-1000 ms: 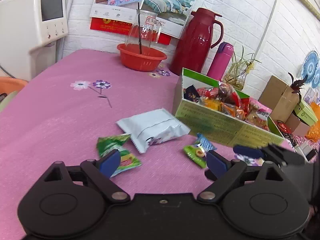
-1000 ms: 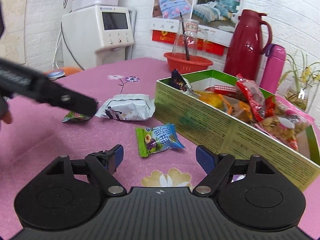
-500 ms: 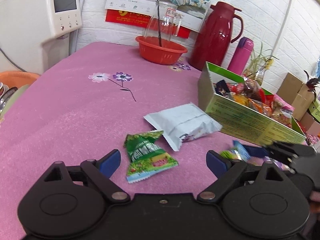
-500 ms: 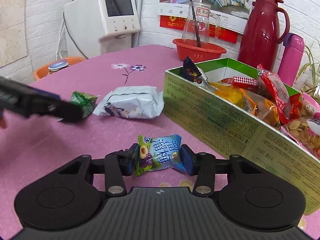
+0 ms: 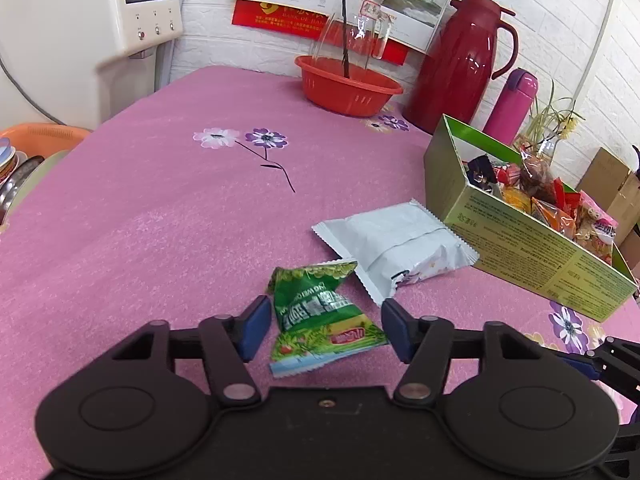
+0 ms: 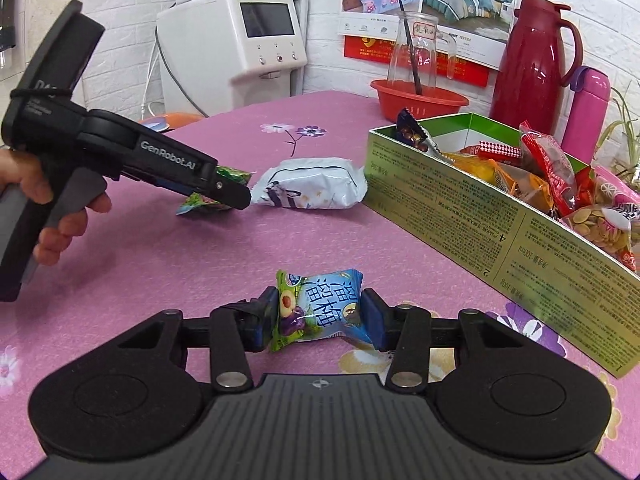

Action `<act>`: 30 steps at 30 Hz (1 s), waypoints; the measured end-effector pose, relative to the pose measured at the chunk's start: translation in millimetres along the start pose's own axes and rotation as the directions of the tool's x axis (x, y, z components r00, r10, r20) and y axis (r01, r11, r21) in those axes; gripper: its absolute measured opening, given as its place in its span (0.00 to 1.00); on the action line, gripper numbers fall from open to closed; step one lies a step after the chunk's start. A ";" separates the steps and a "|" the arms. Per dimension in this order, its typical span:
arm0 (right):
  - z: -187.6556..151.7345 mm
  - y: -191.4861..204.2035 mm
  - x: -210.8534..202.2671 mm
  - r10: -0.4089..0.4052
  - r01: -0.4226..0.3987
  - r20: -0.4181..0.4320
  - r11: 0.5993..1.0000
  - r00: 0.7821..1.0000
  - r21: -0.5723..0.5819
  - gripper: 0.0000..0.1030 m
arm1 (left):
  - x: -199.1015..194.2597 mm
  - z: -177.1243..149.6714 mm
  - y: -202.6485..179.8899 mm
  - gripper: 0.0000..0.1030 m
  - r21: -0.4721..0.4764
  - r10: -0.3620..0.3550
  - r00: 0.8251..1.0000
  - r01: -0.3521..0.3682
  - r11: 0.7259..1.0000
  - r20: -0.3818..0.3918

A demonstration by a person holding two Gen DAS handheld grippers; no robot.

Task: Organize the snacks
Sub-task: 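Close the left gripper on the green packet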

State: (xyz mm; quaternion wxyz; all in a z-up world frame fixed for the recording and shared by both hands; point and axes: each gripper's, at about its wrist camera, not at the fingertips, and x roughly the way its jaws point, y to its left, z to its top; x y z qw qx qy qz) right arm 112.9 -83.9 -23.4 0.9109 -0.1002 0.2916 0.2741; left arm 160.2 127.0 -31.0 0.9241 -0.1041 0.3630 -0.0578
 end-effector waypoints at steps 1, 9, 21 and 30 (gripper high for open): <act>-0.6 1.5 -2.0 0.002 -0.002 0.002 1.000 1.000 -0.002 0.75 | -0.9 -1.0 -1.1 0.14 0.003 0.002 1.000 -0.002 1.000 -0.001; -8.1 4.0 -12.2 0.011 -0.011 -0.006 1.000 1.000 -0.003 0.75 | -10.0 -11.8 -12.4 0.14 0.031 -0.028 0.999 0.028 0.999 -0.024; -18.8 5.3 -14.3 0.005 -0.005 -0.010 1.000 1.000 -0.001 0.82 | -19.7 -28.3 -27.1 0.30 0.069 -0.075 0.997 0.077 0.995 -0.033; -18.3 0.4 -31.4 -0.029 0.027 0.072 0.999 0.997 0.028 0.69 | -30.0 -25.4 -45.2 0.26 0.093 -0.119 0.992 0.122 0.988 -0.030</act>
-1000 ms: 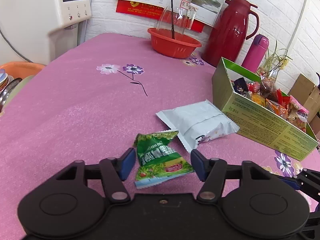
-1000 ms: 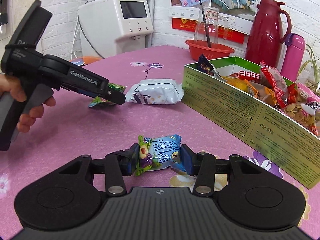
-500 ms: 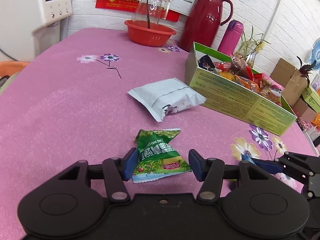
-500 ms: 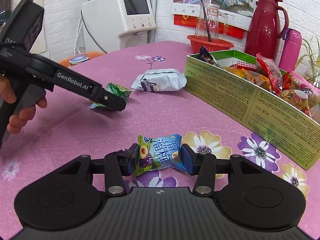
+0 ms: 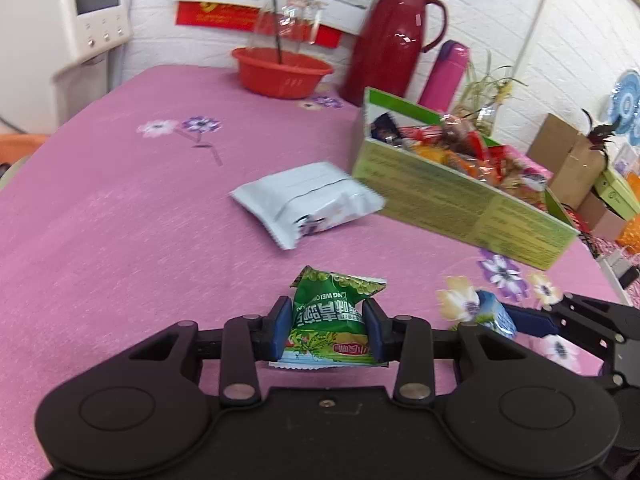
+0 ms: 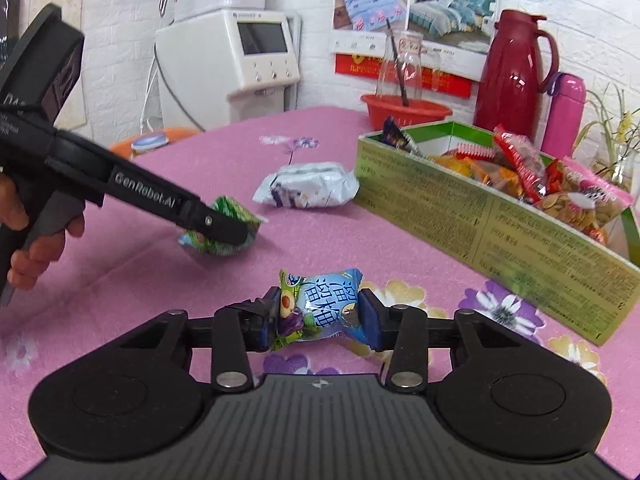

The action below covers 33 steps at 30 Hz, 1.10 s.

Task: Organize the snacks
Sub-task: 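Close the left gripper on the green packet, then carry both packets into the green box and open both grippers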

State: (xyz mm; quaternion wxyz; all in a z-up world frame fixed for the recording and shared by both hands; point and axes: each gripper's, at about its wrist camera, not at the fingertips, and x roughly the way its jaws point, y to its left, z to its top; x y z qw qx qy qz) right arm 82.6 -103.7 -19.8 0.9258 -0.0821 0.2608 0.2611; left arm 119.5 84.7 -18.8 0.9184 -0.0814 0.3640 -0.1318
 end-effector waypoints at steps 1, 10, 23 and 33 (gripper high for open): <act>2.6 -1.8 -3.5 -0.008 0.008 0.016 1.000 1.000 0.006 0.69 | -2.7 2.3 -5.3 0.26 0.007 -0.015 1.000 0.015 1.000 0.007; 25.6 -46.3 -39.1 -0.133 0.121 0.182 0.990 0.974 0.075 0.69 | -11.0 48.1 -63.0 0.26 0.106 -0.130 0.986 0.119 0.987 0.104; 40.2 -152.8 -32.0 -0.446 0.375 0.249 0.882 0.860 0.287 0.70 | 61.5 114.4 -95.0 0.27 0.090 -0.084 0.969 0.064 0.994 0.233; 43.5 -193.2 20.0 -0.383 0.296 0.212 0.888 0.899 0.351 0.99 | 106.2 127.2 -95.0 0.77 0.095 -0.088 0.976 0.070 0.993 0.199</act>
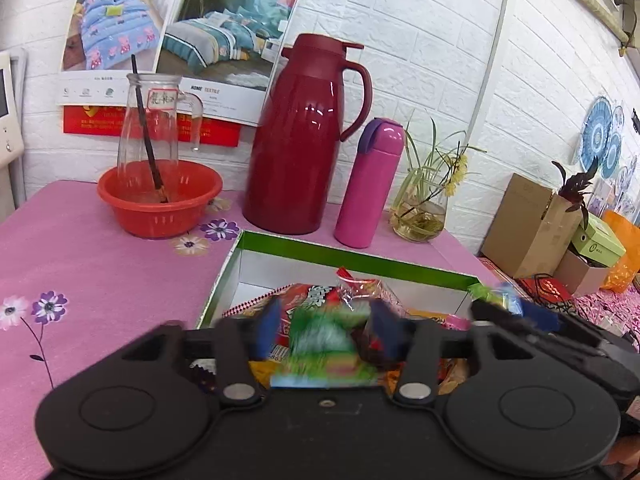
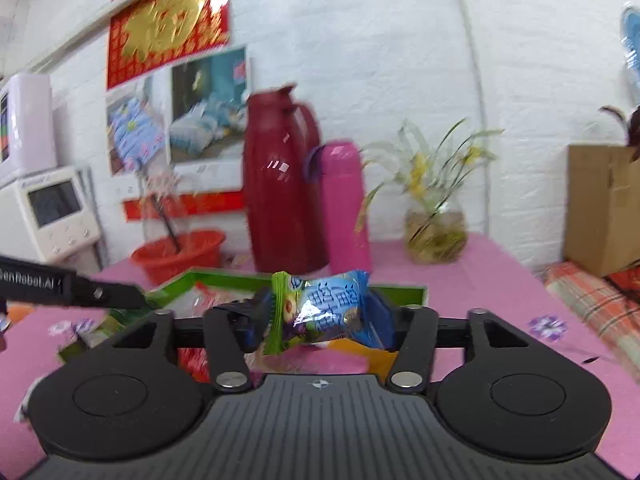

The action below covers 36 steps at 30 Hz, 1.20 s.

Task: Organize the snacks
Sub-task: 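Carry both packets into the green box and open both grippers, then reach the left gripper to the white packet and close on it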

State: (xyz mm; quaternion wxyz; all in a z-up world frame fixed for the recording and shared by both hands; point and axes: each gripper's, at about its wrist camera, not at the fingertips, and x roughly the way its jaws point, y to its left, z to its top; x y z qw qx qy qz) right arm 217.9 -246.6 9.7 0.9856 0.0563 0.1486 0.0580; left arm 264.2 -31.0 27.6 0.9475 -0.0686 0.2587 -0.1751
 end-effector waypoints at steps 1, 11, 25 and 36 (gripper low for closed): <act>-3.9 1.8 1.9 0.002 -0.002 -0.014 1.000 1.000 -0.013 1.00 | -0.6 -2.3 -0.2 0.94 0.003 0.006 1.000 -0.006 1.000 0.007; -2.1 5.2 -29.0 -0.026 0.027 0.034 0.999 0.999 -0.029 1.00 | -21.6 -5.9 0.6 1.00 0.011 0.017 1.000 -0.018 1.000 0.024; -16.1 60.1 -94.4 0.128 -0.131 -0.032 0.984 0.991 -0.123 1.00 | -121.0 -25.5 50.4 1.00 -0.012 0.168 0.985 -0.168 0.986 0.039; -42.7 100.1 -104.5 0.200 -0.223 -0.131 0.954 0.971 -0.199 1.00 | -74.3 -44.1 101.6 1.00 -0.075 0.088 0.995 -0.090 0.993 -0.036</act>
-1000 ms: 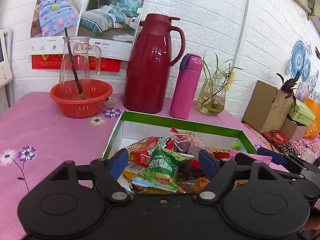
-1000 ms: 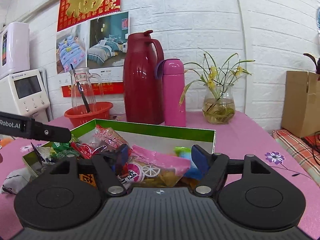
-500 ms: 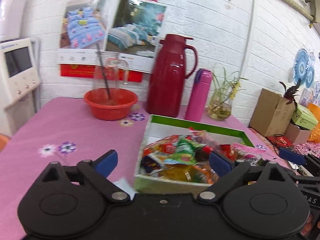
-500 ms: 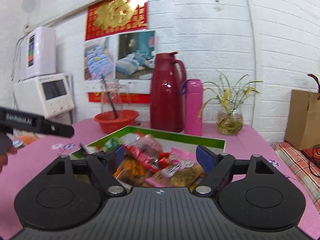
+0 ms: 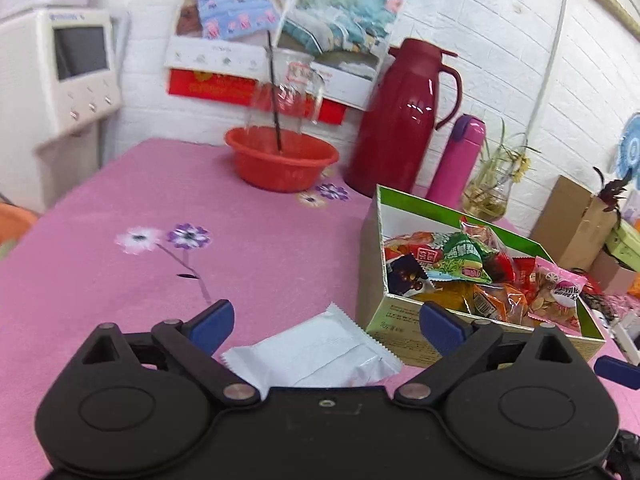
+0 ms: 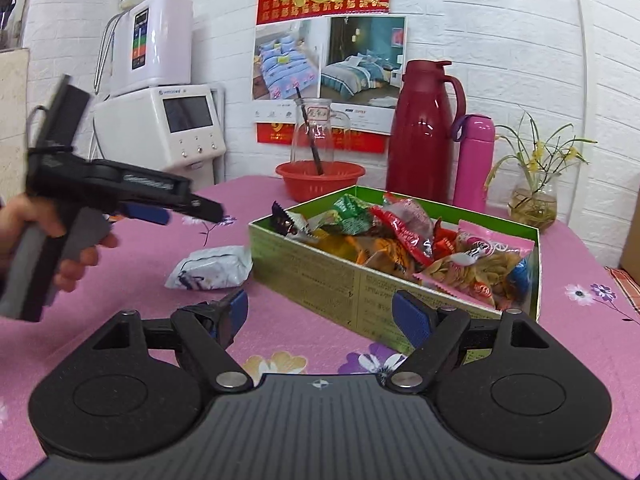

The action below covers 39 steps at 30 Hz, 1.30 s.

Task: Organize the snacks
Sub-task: 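Reach the left gripper to the white packet and close on it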

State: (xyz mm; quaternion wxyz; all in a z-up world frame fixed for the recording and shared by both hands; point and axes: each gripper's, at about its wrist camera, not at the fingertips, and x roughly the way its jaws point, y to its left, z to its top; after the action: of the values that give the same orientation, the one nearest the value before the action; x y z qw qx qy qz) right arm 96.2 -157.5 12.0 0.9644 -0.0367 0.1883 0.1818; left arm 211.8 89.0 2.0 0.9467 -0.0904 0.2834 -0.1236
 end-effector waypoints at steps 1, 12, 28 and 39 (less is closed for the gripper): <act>-1.3 -0.2 -1.5 -0.003 0.003 -0.001 1.000 1.000 0.000 1.00 | 9.4 0.6 1.1 1.00 0.019 -0.011 1.000 0.011 1.000 -0.011; -7.4 -10.1 -1.2 -0.007 0.008 -0.030 0.999 1.000 0.044 1.00 | 30.1 -31.6 -4.5 0.81 0.037 -0.144 0.973 0.153 0.988 -0.182; -17.1 22.0 28.6 0.122 -0.124 -0.135 0.992 0.983 -0.004 1.00 | -4.5 -53.8 -39.6 0.62 -0.101 -0.244 0.954 0.230 0.968 -0.171; -10.3 20.4 70.8 0.213 -0.188 -0.197 0.972 0.957 0.139 0.93 | 13.0 -52.9 -34.9 0.15 -0.197 -0.276 0.941 0.238 0.951 -0.195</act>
State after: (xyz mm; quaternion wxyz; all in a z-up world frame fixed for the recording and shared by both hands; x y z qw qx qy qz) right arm 146.2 -116.1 -24.3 0.9160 0.0211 0.3026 0.2625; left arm 186.3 46.6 -39.8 0.8739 -0.1933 0.3817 -0.2309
